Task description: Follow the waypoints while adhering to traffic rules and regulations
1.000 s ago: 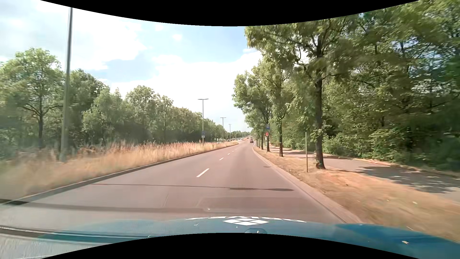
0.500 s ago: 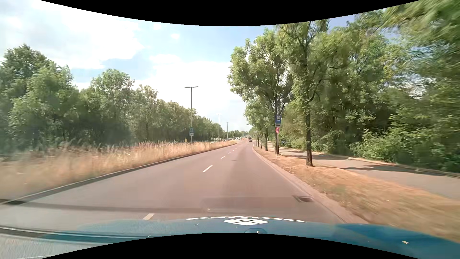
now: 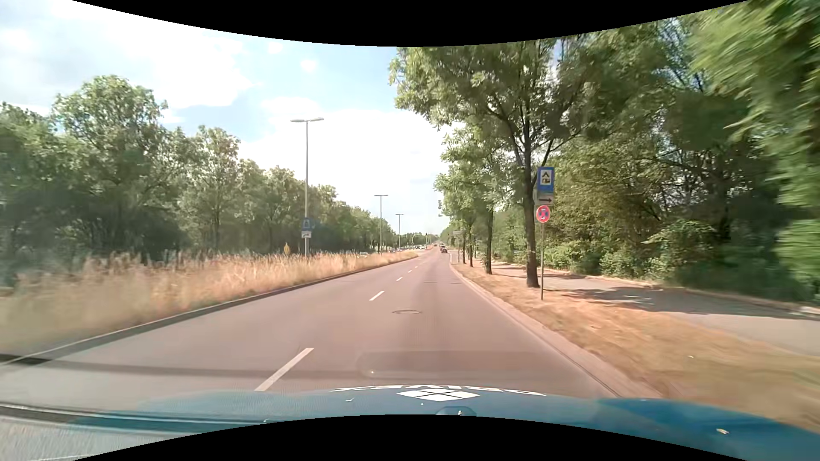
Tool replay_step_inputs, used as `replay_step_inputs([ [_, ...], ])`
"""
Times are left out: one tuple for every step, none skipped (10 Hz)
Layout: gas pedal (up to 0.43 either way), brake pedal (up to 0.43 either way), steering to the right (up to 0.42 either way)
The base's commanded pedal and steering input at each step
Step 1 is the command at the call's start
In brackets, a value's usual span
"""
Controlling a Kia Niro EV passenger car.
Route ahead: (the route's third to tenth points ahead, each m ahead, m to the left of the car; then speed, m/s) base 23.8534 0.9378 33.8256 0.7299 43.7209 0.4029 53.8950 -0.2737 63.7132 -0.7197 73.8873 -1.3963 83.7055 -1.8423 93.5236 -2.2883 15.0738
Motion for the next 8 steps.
replay_step_inputs([
  [0.13, 0.0, 0.005],
  [0.13, 0.0, 0.004],
  [0.13, 0.0, 0.004],
  [0.13, 0.0, 0.004],
  [0.13, 0.0, 0.004],
  [0.13, 0.0, 0.004],
  [0.15, 0.0, 0.004],
  [0.15, 0.0, 0.005],
])
